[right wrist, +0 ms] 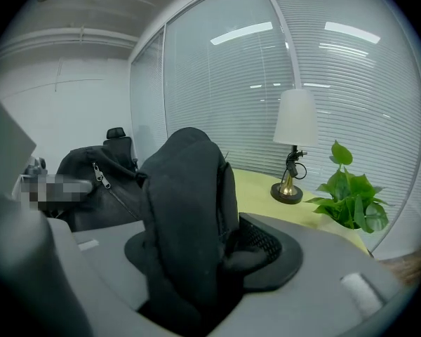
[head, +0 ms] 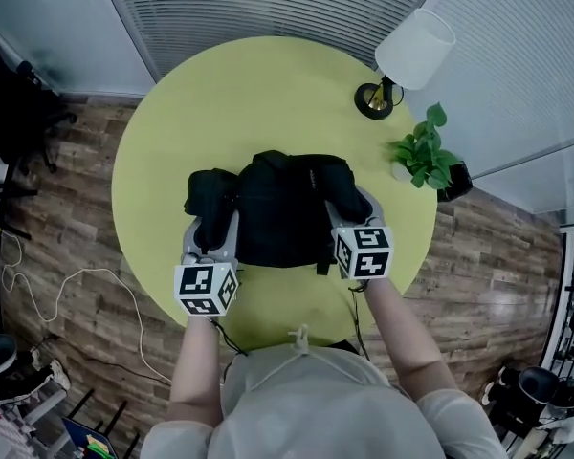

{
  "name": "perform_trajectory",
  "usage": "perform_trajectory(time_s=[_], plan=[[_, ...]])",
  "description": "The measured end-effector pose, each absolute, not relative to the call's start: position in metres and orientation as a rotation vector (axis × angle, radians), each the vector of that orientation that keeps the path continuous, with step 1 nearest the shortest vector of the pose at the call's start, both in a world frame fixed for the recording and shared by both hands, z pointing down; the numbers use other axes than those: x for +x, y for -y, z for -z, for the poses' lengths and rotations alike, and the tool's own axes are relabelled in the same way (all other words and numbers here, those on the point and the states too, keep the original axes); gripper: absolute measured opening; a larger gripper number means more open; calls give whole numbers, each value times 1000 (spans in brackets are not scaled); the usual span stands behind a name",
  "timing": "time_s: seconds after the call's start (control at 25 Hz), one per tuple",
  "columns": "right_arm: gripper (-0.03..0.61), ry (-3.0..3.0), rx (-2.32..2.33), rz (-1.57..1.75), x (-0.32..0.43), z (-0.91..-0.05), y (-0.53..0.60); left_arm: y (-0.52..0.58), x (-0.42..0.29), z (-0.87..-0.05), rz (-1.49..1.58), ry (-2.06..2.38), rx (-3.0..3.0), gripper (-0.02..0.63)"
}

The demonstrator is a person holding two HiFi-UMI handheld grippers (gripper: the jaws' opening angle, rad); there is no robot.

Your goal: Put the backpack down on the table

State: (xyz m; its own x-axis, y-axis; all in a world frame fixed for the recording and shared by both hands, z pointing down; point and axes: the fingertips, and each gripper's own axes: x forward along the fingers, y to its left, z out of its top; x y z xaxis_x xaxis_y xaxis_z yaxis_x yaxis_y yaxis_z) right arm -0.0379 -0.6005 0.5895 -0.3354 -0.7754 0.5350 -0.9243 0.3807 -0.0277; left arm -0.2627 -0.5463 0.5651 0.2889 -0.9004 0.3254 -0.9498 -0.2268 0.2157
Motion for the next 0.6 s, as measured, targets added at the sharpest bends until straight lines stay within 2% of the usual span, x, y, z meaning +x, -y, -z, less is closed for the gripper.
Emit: perform_trajectory(time_s=[0.12, 0.2, 0.28, 0.48, 0.6], plan=[[320, 2224, 1501, -429, -36, -584, 590, 531, -267, -569, -141, 1676, 2141, 238], [359, 2247, 1508, -412, -36, -577, 579, 518, -271, -567, -132, 1719, 2114, 321], [381, 2263, 1529, -394, -32, -566, 569, 506, -272, -560, -125, 1765, 2100, 364], [396, 2316, 1549, -362, -22, -542, 542, 478, -257, -537, -116, 1796, 2131, 383], [394, 2352, 1551, -362, -17, -527, 522, 459, -247, -524, -100, 1811, 2127, 360]])
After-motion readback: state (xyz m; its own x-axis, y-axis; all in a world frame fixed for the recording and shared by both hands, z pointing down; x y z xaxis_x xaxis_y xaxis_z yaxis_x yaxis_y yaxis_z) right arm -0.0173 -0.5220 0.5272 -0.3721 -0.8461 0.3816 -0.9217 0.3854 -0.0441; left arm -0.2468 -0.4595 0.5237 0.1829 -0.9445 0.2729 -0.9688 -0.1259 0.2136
